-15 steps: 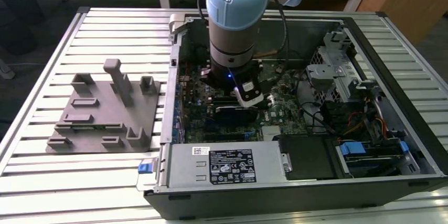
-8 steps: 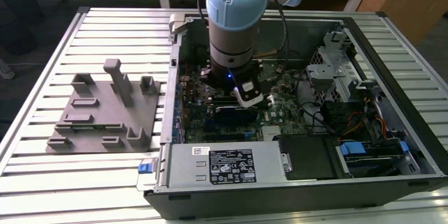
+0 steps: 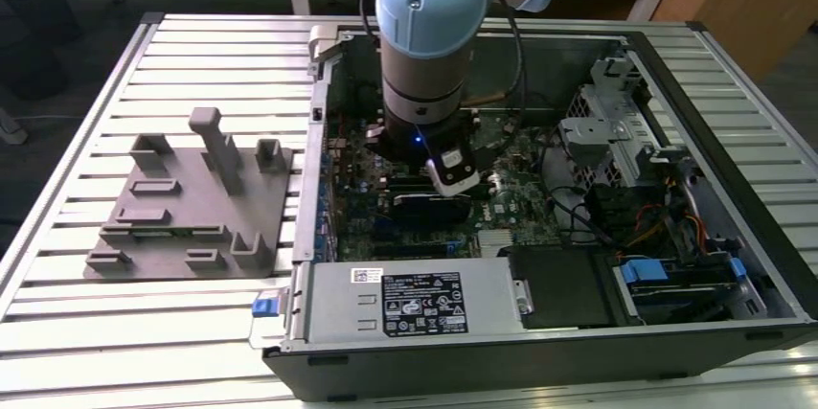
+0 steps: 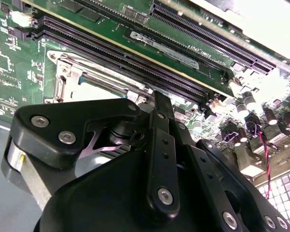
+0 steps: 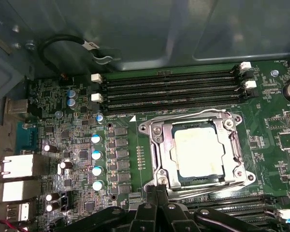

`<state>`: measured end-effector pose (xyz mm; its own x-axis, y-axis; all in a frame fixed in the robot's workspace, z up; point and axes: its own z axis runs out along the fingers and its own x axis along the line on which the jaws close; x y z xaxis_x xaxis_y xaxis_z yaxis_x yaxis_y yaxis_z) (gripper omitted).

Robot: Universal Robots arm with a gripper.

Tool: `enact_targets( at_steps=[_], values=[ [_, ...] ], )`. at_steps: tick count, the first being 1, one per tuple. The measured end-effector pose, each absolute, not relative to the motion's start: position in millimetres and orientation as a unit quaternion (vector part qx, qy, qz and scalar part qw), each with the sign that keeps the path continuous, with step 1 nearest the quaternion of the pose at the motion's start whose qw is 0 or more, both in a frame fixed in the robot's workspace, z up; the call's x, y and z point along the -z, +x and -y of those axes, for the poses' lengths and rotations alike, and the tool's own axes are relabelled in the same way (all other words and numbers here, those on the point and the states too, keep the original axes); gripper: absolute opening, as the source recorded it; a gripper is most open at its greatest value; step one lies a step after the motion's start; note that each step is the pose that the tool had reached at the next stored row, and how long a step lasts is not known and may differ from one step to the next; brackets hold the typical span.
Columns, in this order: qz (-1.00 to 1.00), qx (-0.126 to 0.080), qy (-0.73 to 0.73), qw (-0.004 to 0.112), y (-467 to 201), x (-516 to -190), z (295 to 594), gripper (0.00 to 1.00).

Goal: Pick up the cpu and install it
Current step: 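Install the second cpu locking lever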

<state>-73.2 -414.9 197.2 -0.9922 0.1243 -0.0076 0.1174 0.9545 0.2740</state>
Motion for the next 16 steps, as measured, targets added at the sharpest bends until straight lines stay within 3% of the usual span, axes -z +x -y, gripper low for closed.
enact_targets(
  at_steps=[16],
  values=[
    [-0.987, -0.147, 0.061, 0.012, -74.0, -193.9, 414.9, 0.11]
  ],
)
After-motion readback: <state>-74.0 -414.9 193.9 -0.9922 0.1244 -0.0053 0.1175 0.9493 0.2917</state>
